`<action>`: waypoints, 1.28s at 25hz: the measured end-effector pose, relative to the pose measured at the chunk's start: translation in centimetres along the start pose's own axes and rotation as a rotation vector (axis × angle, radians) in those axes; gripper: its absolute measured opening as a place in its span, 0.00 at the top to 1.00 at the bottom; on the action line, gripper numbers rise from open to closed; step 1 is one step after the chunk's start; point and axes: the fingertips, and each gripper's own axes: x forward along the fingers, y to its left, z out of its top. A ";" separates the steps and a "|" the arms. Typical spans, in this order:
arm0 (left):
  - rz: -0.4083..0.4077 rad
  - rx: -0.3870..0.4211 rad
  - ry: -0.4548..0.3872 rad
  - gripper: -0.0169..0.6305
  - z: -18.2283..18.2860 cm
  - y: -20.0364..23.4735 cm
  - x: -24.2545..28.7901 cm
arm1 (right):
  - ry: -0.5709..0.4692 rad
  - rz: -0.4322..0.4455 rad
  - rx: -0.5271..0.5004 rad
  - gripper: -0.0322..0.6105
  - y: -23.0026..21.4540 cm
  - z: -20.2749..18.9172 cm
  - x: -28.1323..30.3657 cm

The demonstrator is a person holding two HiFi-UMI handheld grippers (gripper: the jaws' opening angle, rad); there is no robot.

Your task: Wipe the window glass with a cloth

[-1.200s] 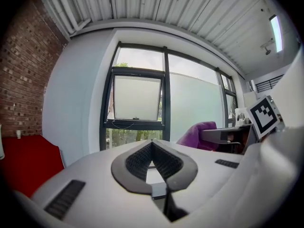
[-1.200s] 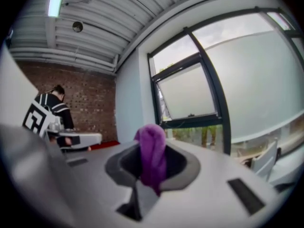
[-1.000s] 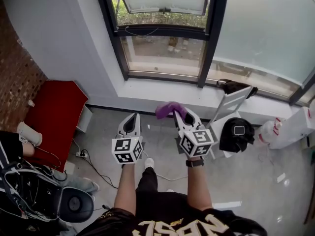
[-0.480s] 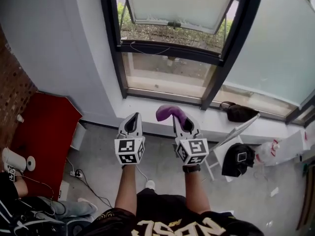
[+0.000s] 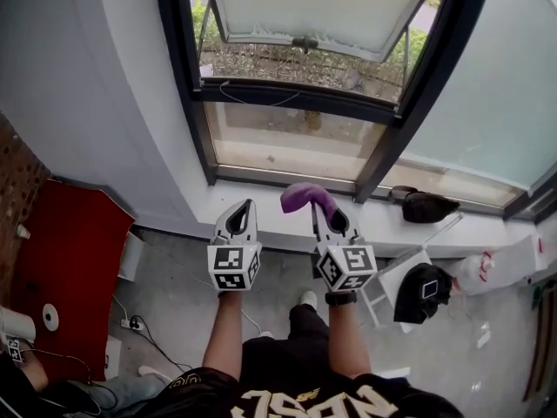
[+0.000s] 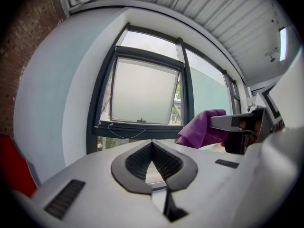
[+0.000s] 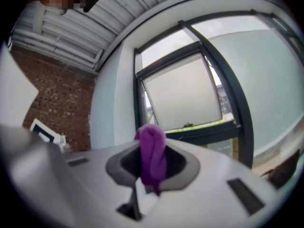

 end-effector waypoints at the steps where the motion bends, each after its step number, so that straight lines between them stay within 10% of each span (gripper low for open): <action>1: 0.003 0.012 0.004 0.96 -0.3 0.1 0.9 | 0.007 -0.005 0.008 0.84 -0.8 -0.5 0.7; 11: 0.003 0.067 0.000 0.96 -2.1 -1.2 13.4 | 0.052 0.022 0.054 0.84 -10.3 -2.8 9.7; 21: -0.032 -0.066 -0.070 0.96 -2.2 -3.8 27.5 | 0.068 0.058 0.087 0.84 -21.9 -3.5 18.7; 32: 0.026 -0.010 0.010 0.96 -5.7 9.5 30.5 | 0.180 0.191 0.130 0.84 -17.2 -11.5 30.9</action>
